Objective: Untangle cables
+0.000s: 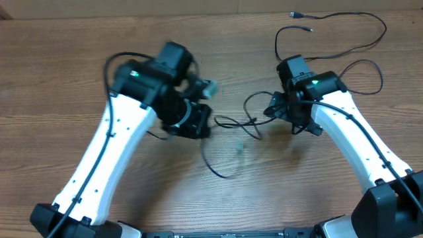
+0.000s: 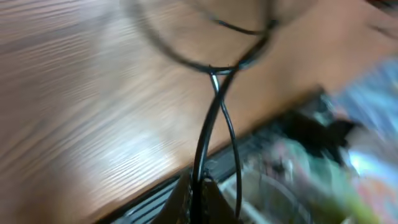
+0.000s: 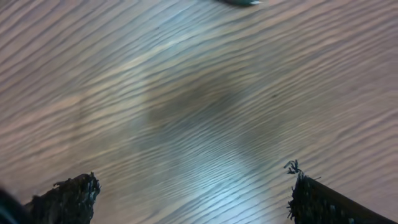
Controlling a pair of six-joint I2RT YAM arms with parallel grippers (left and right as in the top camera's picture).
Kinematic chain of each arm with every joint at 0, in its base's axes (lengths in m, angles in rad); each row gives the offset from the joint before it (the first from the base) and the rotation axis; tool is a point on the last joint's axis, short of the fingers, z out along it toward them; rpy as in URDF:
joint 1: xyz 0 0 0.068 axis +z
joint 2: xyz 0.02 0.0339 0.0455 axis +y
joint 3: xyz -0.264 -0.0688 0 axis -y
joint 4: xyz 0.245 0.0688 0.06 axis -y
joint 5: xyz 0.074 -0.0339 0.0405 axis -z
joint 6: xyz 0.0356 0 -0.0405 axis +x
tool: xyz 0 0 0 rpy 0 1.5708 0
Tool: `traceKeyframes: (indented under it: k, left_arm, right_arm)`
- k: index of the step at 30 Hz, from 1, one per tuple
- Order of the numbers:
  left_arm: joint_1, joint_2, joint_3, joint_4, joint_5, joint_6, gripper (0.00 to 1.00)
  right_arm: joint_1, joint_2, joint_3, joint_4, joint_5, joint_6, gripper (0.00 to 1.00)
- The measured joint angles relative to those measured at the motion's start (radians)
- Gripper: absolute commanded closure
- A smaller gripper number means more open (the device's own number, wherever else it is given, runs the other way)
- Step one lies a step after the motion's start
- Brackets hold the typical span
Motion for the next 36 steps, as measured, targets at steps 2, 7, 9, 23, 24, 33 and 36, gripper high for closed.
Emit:
traceKeyframes:
  k: [2,7,9,23,24,33,36]
  left_arm:
    - [0.054,0.0,0.0,-0.021,-0.071,-0.05,0.96]
    - [0.181,0.0,0.0,-0.047,-0.211,-0.145,0.96]
    - [0.217,0.0,0.0,-0.052,-0.254,-0.172,0.96]
    - [0.253,0.0,0.002,-0.051,-0.481,-0.299,0.96]
    - [0.253,0.0,0.002,-0.052,-0.499,-0.31,0.96]
    - [0.253,0.0,0.002,-0.084,-0.727,-0.471,0.96]
    - [0.253,0.0,0.002,-0.085,-0.756,-0.494,0.96]
  right_arm:
    - [-0.022,0.0,0.0,-0.012,0.01,0.005,0.0]
    - [-0.055,0.0,0.0,-0.027,0.011,0.012,0.0]
    - [-0.061,0.0,0.0,-0.032,0.011,0.013,0.0]
    - [-0.065,0.0,0.0,-0.028,-0.1,0.018,0.0]
    - [-0.064,0.0,0.0,-0.027,-0.111,0.018,0.0]
    - [-0.033,0.0,-0.025,-0.003,-0.143,0.01,0.0]
    - [-0.031,0.0,-0.063,0.029,-0.152,0.007,0.0]
